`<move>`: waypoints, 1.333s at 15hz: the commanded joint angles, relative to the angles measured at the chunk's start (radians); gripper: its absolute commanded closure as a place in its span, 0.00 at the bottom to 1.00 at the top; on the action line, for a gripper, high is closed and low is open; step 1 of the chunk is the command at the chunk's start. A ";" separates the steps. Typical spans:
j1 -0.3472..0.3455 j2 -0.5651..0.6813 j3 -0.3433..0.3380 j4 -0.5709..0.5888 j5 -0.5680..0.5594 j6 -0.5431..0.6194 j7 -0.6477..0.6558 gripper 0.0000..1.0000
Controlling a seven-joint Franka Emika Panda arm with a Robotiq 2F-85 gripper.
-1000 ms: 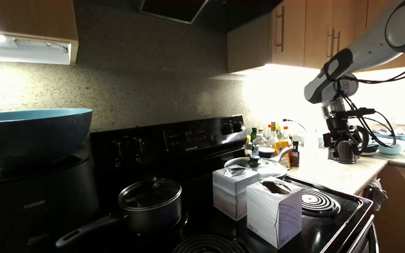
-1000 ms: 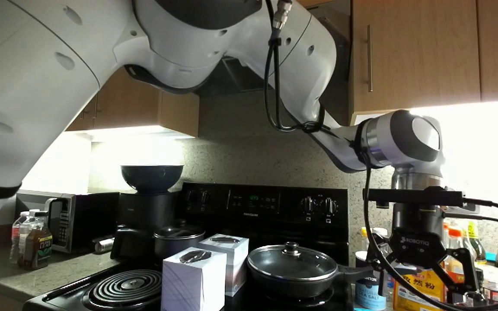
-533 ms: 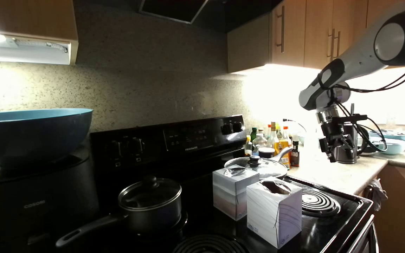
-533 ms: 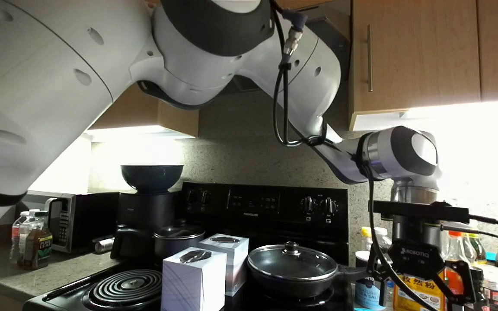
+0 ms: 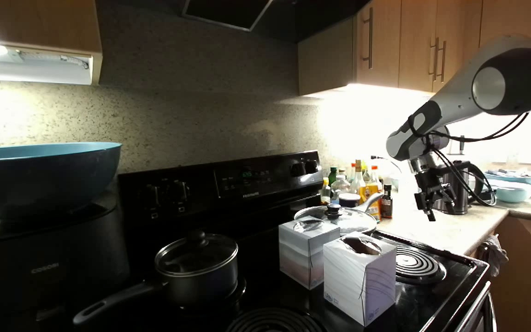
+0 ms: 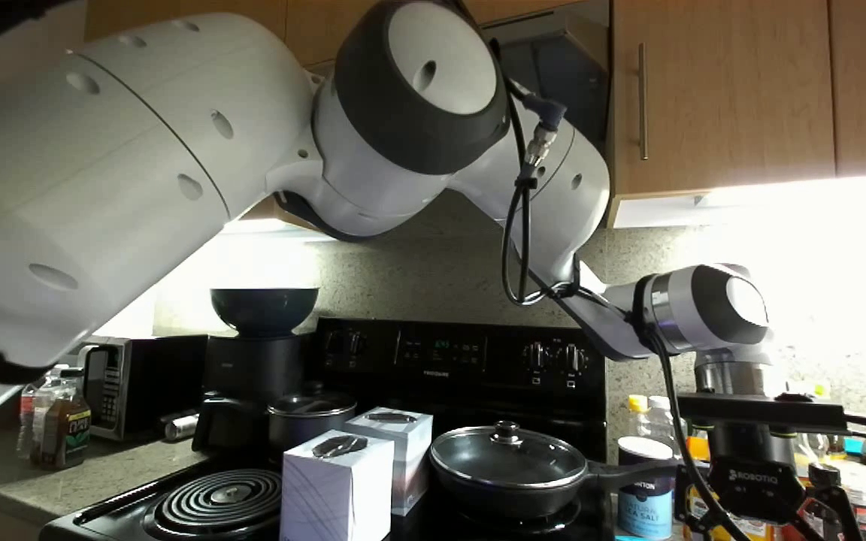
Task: Remove the bowl from the stove
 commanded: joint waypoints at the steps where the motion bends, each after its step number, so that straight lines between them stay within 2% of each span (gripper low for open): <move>1: -0.022 0.062 0.005 0.069 -0.040 0.009 -0.012 0.00; 7: -0.053 0.112 0.003 0.147 -0.048 -0.012 -0.013 0.00; 12: -0.067 0.101 -0.014 0.157 -0.037 0.013 -0.013 0.00; 15: -0.074 0.075 -0.024 0.150 0.001 -0.028 0.028 0.00; 18: -0.115 0.083 -0.025 0.168 0.060 -0.060 0.051 0.00; 19: -0.128 0.085 -0.024 0.173 0.083 -0.072 0.055 0.03; 20: -0.147 0.087 -0.021 0.175 0.111 -0.081 0.051 0.27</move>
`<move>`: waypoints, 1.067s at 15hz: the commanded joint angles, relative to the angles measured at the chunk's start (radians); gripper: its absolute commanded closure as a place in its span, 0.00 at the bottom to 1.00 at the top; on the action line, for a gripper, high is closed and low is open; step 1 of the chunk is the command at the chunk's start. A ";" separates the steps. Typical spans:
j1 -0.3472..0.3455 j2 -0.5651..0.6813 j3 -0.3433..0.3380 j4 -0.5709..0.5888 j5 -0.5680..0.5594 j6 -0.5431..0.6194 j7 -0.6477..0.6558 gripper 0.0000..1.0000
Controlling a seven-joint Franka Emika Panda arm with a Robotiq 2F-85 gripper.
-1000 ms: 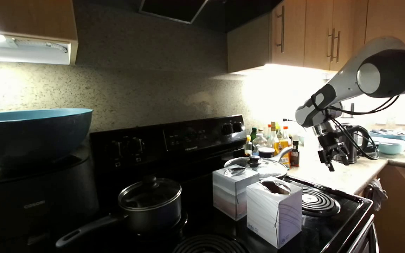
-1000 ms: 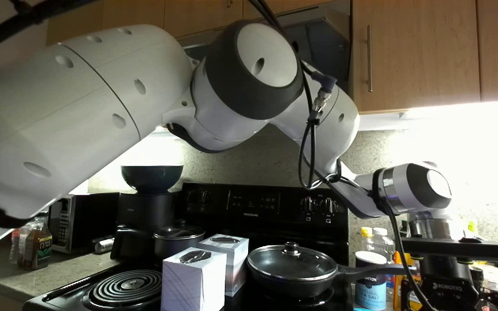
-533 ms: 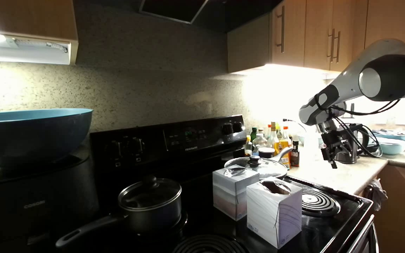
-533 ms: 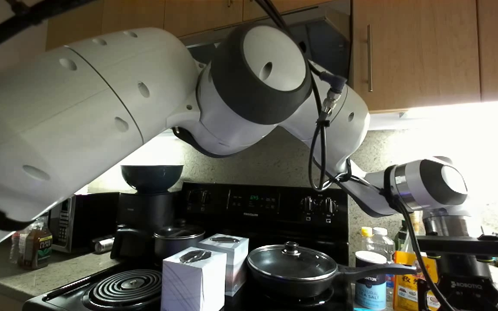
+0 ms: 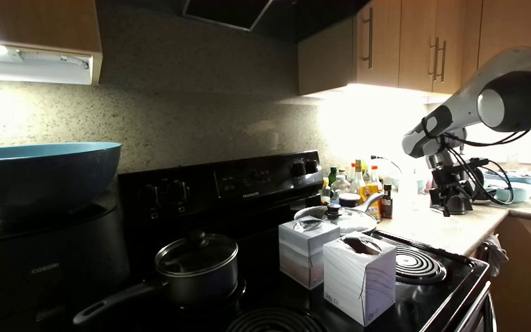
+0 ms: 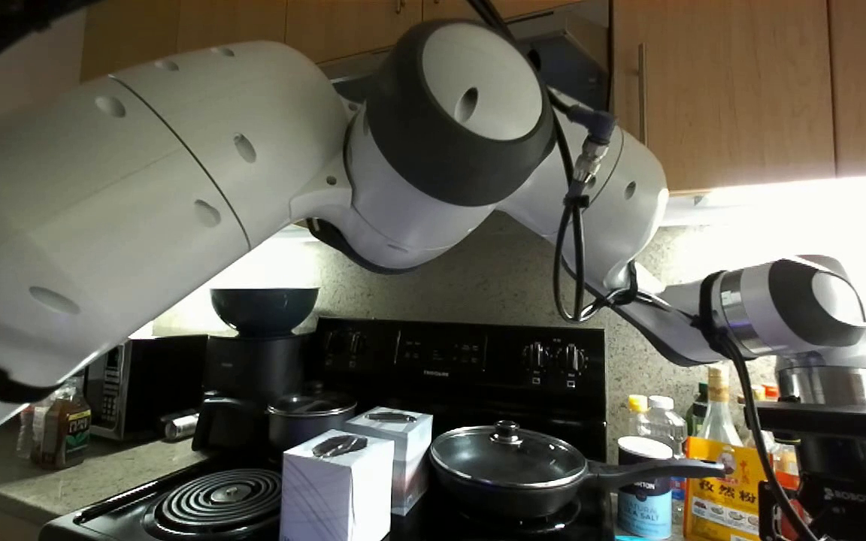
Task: Remove the bowl from the stove
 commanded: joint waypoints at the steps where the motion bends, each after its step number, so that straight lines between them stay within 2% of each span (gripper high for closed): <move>1: -0.061 -0.005 0.012 0.012 0.092 -0.045 0.017 0.27; 3: -0.085 -0.002 0.016 0.013 0.132 -0.051 0.009 0.38; 11: -0.133 0.014 0.028 0.020 0.235 -0.070 0.000 0.92; 12: -0.131 0.013 0.027 0.015 0.239 -0.051 0.005 0.47; 13: -0.130 0.011 0.027 0.012 0.244 -0.046 0.005 0.51; 14: -0.126 0.007 0.026 0.008 0.247 -0.030 0.009 0.50; 16: -0.118 0.003 0.022 0.004 0.248 0.000 0.024 0.38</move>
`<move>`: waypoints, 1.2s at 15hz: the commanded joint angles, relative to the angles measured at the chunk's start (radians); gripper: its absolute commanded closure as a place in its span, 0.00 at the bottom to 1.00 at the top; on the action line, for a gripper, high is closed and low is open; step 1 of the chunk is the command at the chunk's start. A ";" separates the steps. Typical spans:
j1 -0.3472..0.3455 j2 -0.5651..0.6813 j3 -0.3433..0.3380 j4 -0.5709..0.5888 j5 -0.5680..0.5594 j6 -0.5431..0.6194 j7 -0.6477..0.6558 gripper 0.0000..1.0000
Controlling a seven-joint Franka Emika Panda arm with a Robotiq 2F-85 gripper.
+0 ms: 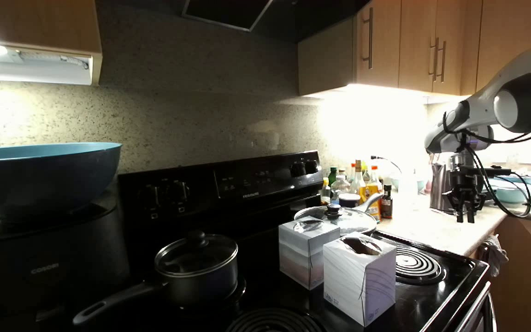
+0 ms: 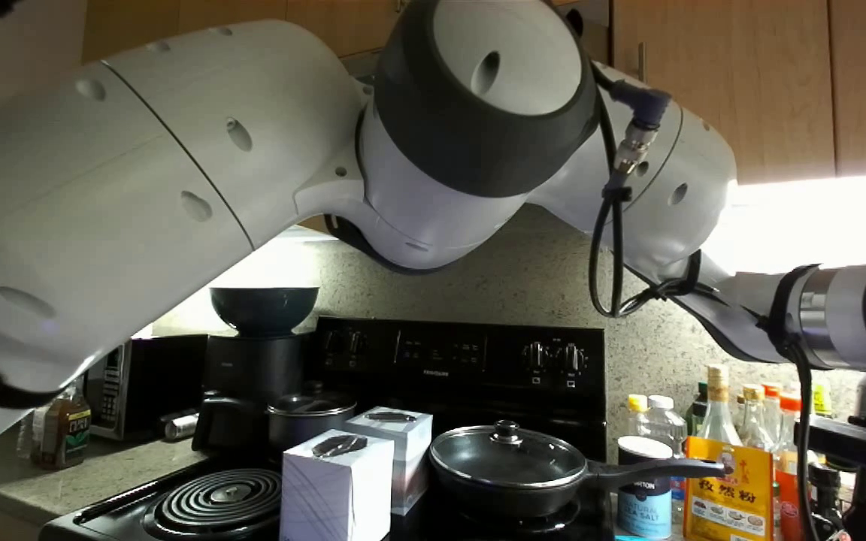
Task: Remove the bowl from the stove
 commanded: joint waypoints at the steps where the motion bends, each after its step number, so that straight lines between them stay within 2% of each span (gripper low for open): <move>1: 0.000 -0.007 0.003 0.000 0.025 0.043 0.029 0.33; 4: 0.005 0.011 -0.004 0.014 0.014 0.062 0.061 0.12; 5: 0.006 0.020 -0.005 0.022 0.010 0.063 0.070 0.10; 6: 0.001 0.040 -0.004 0.044 0.008 0.047 0.080 0.33; 7: -0.025 0.052 0.032 0.066 -0.019 0.044 0.099 0.46; 8: -0.028 0.064 0.036 0.080 -0.022 0.040 0.106 0.46; 10: -0.035 0.088 0.045 0.110 -0.028 0.041 0.112 0.59; 11: -0.016 0.097 0.017 0.112 -0.008 0.047 0.099 0.67; 15: -0.008 0.125 0.008 0.147 -0.030 0.066 0.072 0.93; 16: -0.011 0.135 0.010 0.173 -0.046 0.033 0.033 0.98; 17: -0.041 0.145 0.056 0.212 -0.094 -0.015 -0.019 1.00; 18: -0.043 0.149 0.065 0.231 -0.119 -0.042 -0.063 1.00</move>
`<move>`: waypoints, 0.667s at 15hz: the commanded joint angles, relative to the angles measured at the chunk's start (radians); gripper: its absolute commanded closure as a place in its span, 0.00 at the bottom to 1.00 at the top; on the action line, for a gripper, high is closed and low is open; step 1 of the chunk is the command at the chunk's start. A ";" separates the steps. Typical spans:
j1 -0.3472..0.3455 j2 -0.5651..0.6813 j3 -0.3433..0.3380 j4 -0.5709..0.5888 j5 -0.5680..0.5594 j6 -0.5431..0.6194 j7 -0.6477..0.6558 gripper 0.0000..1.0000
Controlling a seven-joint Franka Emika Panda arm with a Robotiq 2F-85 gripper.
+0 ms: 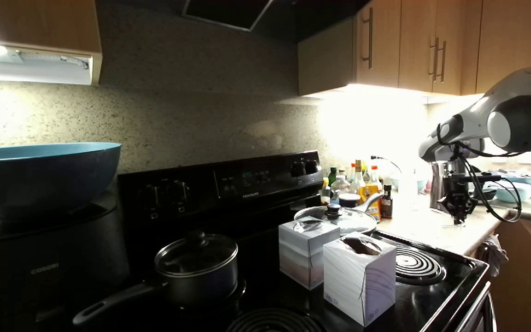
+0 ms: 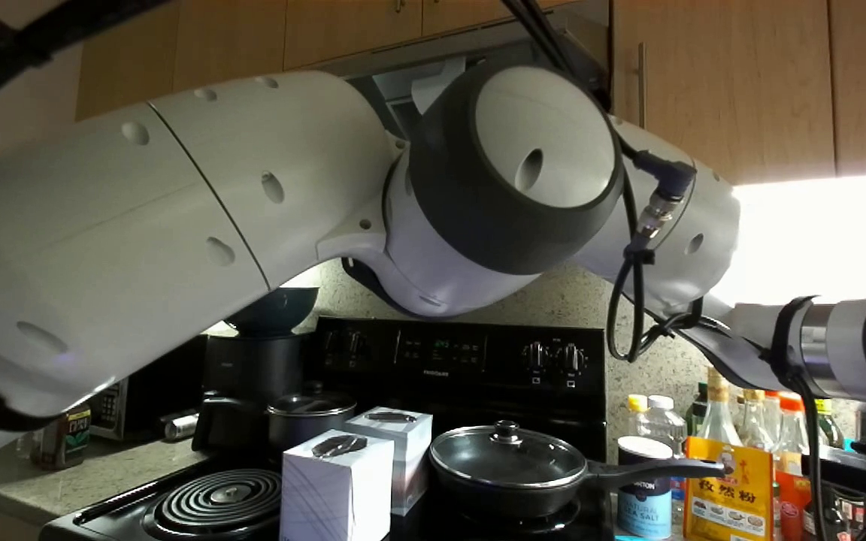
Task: Remove the bowl from the stove
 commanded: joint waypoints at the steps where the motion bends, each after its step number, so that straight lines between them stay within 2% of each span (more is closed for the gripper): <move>1: -0.035 0.036 0.055 0.112 -0.090 -0.111 -0.144 1.00; 2: -0.008 0.033 0.023 0.109 -0.104 -0.111 -0.186 0.98; 5: 0.022 0.004 0.010 0.074 -0.189 -0.078 -0.280 0.98; 6: 0.003 0.017 0.025 0.085 -0.141 -0.081 -0.212 0.91; 8: 0.014 0.017 0.021 0.088 -0.164 -0.080 -0.238 0.91; 9: 0.016 0.017 0.019 0.088 -0.166 -0.080 -0.241 0.98; 10: 0.015 0.031 0.022 0.106 -0.166 -0.095 -0.246 0.98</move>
